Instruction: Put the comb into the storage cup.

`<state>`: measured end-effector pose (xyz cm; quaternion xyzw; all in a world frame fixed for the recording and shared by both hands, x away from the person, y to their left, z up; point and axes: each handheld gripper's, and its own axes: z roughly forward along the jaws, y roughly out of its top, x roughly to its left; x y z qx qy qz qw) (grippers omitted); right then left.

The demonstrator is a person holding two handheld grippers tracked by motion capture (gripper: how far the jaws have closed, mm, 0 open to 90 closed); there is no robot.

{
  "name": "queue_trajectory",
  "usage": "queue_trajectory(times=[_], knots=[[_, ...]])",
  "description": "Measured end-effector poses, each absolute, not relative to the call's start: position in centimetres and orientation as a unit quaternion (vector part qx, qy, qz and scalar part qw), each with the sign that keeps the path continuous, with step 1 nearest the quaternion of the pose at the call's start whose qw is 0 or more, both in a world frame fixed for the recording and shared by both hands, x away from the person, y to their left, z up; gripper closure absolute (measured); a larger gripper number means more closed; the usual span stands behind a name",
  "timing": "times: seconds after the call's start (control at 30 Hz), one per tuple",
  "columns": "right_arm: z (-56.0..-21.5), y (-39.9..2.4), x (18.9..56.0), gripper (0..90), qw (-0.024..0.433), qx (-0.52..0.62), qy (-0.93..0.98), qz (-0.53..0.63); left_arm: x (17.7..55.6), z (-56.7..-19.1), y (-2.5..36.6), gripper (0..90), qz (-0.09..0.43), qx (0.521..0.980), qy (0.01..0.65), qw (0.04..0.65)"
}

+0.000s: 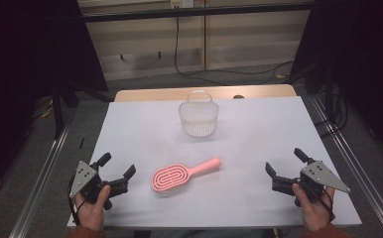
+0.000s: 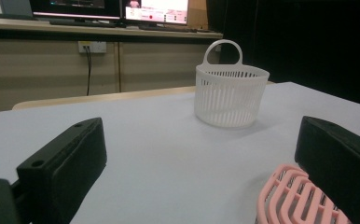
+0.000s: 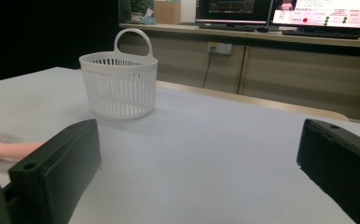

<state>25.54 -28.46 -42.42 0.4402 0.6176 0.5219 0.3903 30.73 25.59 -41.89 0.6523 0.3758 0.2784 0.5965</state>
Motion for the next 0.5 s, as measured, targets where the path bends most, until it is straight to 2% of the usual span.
queue_trajectory(times=[0.5], knots=[[-42.62,-28.52,25.85,0.0,0.385,0.444,0.618,0.522,31.52,-41.52,25.62,3.1,0.227,0.688,0.361,0.588]])
